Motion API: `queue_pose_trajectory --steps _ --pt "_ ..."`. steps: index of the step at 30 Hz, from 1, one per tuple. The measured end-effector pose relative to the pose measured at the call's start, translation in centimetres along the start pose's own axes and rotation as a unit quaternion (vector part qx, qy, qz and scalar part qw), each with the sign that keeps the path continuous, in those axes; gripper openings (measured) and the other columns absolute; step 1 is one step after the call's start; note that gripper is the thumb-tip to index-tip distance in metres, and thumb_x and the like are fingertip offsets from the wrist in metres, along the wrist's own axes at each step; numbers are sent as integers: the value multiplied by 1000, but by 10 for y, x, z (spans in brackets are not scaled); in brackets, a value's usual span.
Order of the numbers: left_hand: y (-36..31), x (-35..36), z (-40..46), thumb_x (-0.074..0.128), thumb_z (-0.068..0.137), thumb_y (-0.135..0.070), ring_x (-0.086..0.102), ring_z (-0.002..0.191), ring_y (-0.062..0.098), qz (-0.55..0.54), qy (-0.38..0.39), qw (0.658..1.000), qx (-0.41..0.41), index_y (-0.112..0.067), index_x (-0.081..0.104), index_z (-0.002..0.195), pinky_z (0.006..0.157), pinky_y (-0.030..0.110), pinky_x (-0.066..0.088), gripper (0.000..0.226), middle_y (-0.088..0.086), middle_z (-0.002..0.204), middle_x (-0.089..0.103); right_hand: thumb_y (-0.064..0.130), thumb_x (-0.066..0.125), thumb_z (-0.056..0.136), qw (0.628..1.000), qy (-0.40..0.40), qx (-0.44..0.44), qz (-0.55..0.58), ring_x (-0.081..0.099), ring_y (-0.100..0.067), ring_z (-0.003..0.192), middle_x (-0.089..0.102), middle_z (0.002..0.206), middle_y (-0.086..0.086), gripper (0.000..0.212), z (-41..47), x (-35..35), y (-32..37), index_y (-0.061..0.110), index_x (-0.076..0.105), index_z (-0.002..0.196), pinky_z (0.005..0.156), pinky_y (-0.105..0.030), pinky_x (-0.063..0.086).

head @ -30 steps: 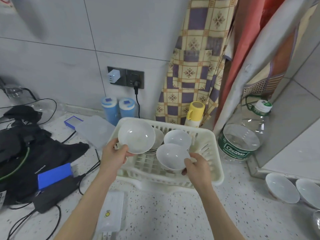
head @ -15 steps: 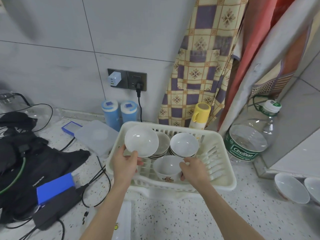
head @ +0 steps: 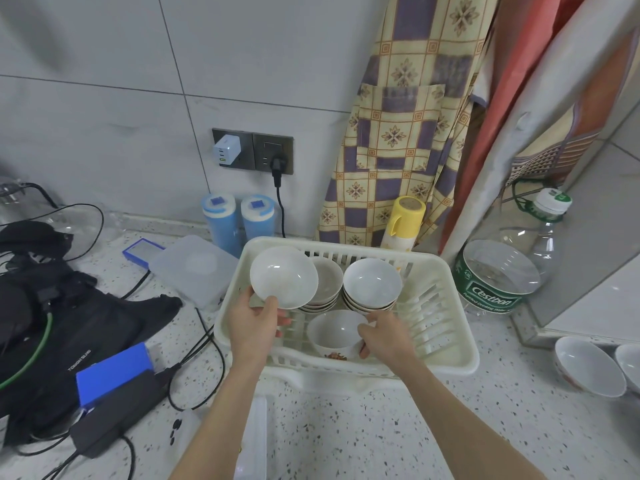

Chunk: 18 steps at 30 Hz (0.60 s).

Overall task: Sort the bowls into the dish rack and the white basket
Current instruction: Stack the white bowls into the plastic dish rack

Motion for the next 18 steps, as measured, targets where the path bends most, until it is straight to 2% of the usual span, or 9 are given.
queue_pose_trajectory --steps 2,4,9,11,13,16,18 --pt "0 0 0 55 88 -8 70 50 13 2 -3 1000 2 -39 56 94 38 19 47 31 -3 59 72 23 48 78 1000 6 7 3 65 -10 76 69 51 7 39 2 2 -3 14 58 114 71 -30 53" --pt "1 2 -1 55 88 -7 69 48 12 10 -4 1000 6 -31 58 105 37 19 47 29 -4 59 72 22 47 77 1000 14 14 2 64 -10 80 69 52 7 42 4 4 -5 14 55 118 73 -31 52" --pt "4 4 -1 55 88 -6 68 46 13 25 -6 1000 10 -13 59 120 37 19 47 32 -7 59 71 13 44 74 999 38 31 -5 62 -17 92 72 57 2 32 8 8 -10 16 50 105 86 -39 53" --pt "6 3 -1 55 89 -6 68 46 14 26 -9 1000 11 -12 58 122 37 19 46 33 -7 59 71 10 43 73 998 44 38 -8 61 -23 96 72 58 -1 31 11 10 -14 17 45 103 86 -41 53" --pt "6 2 -1 55 89 -6 68 46 15 28 -15 999 15 -12 58 124 37 19 47 36 -2 59 71 8 42 75 997 58 43 -2 62 -23 92 72 60 -2 31 12 13 -16 17 42 104 82 -38 53" --pt "5 3 -2 56 89 -6 68 46 15 34 -22 999 28 -12 56 126 37 20 48 38 4 65 71 7 46 78 996 77 37 -19 61 -16 80 67 76 -2 33 13 15 -18 15 40 109 72 -32 52" --pt "5 3 -2 56 88 -7 68 47 16 38 -22 998 33 -13 56 126 38 20 48 38 6 70 72 9 50 81 995 82 27 -55 62 -22 88 65 93 -5 38 14 18 -19 12 39 117 80 -36 55"
Point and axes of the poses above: each hand's wrist, its own z-axis towards the middle knuckle, its own x-axis out of the palm, y = z × x, the point moved 6 cm from there along z, towards the middle knuckle
